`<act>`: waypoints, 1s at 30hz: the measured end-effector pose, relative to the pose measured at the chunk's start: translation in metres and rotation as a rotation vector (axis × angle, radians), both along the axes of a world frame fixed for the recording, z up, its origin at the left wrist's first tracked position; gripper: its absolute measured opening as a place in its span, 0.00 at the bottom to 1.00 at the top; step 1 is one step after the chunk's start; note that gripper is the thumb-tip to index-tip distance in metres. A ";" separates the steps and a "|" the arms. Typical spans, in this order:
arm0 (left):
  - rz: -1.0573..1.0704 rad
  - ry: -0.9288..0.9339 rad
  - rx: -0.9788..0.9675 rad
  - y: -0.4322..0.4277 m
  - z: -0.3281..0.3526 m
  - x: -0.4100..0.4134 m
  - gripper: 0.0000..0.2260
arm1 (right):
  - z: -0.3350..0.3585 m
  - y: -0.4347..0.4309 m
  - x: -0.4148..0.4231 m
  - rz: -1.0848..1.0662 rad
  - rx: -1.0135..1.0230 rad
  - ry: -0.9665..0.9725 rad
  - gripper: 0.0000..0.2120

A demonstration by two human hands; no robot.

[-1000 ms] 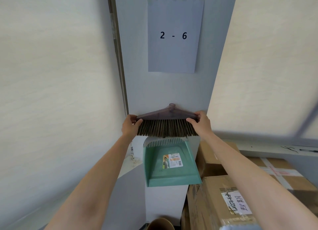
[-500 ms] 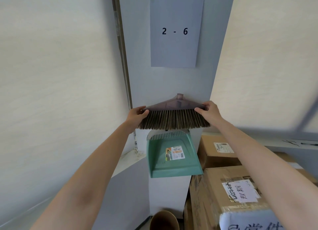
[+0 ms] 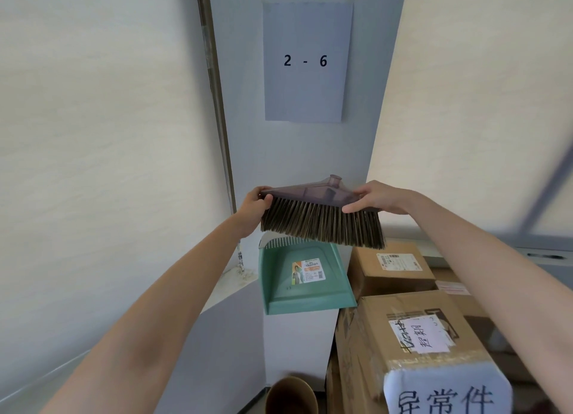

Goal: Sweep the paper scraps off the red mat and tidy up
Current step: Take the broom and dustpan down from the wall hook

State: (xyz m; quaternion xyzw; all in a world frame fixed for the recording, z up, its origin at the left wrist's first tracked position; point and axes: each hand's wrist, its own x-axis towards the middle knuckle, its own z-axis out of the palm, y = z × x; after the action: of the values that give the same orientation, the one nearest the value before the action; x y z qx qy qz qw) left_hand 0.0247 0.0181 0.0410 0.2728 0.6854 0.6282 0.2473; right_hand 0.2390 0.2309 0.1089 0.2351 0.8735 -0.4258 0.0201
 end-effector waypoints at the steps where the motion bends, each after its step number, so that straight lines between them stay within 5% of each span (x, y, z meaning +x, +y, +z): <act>1: -0.004 -0.015 0.013 0.002 0.000 0.003 0.11 | 0.002 -0.003 -0.001 0.001 0.068 -0.005 0.16; 5: -0.061 -0.046 0.035 0.010 0.003 0.018 0.11 | 0.009 -0.014 0.001 0.006 0.205 -0.029 0.17; 10: -0.092 -0.065 0.045 0.013 0.007 0.035 0.12 | 0.006 -0.017 0.007 -0.045 0.219 0.059 0.30; 15: -0.116 0.032 0.002 -0.002 0.012 0.035 0.12 | 0.009 -0.021 0.016 -0.046 0.208 0.120 0.14; 18: -0.086 0.103 -0.053 -0.009 0.009 0.027 0.15 | 0.006 -0.019 0.021 -0.091 0.194 0.154 0.13; 22: 0.054 0.148 -0.233 -0.023 -0.017 0.009 0.19 | 0.002 -0.004 0.029 -0.209 0.179 0.241 0.26; 30: 0.115 0.095 -0.639 -0.046 -0.101 -0.006 0.32 | -0.004 0.022 0.056 -0.319 0.189 0.264 0.31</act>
State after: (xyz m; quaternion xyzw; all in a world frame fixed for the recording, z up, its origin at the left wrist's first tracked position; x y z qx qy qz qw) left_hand 0.0184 -0.0275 -0.0604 0.1713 0.8729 0.3809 0.2521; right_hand 0.2949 0.2531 0.1049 0.3134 0.8564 -0.3668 -0.1840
